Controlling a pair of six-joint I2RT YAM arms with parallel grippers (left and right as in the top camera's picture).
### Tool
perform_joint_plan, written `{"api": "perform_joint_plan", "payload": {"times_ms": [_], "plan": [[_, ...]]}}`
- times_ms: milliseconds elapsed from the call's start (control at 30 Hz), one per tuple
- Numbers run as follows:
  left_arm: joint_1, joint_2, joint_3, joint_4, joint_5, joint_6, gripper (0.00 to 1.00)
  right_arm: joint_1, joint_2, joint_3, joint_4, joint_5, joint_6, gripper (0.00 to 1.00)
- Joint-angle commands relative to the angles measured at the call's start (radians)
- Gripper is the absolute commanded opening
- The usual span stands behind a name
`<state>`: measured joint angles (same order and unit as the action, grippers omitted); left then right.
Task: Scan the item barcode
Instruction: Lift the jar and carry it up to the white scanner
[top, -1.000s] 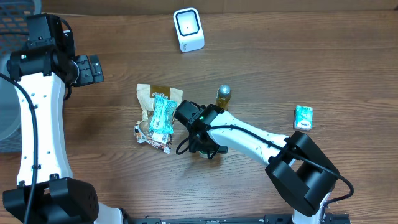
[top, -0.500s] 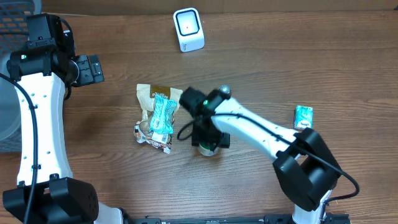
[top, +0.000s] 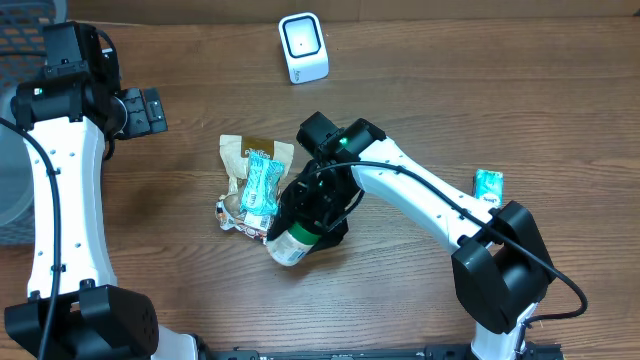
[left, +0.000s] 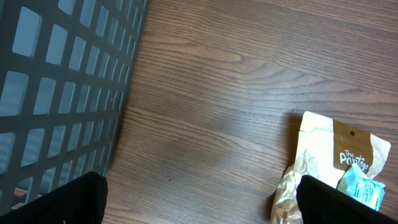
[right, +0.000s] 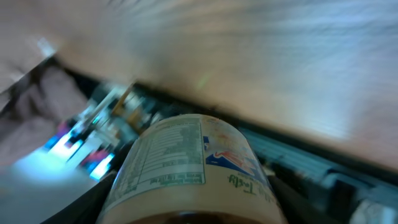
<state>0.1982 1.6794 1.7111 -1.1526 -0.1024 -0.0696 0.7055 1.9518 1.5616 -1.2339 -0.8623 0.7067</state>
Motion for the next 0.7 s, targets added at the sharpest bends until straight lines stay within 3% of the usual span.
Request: {"api": "perform_joint_plan", "payload": {"times_ms": [0, 667], "plan": [[-0.002, -0.013, 0.019, 0.001, -0.005, 0.021, 1.0, -0.006, -0.01, 0.024, -0.004, -0.18, -0.004, 0.38], [-0.002, -0.013, 0.019, 0.001, -0.005, 0.021, 1.0, -0.006, -0.01, 0.024, -0.006, -0.33, 0.0, 0.41]]}}
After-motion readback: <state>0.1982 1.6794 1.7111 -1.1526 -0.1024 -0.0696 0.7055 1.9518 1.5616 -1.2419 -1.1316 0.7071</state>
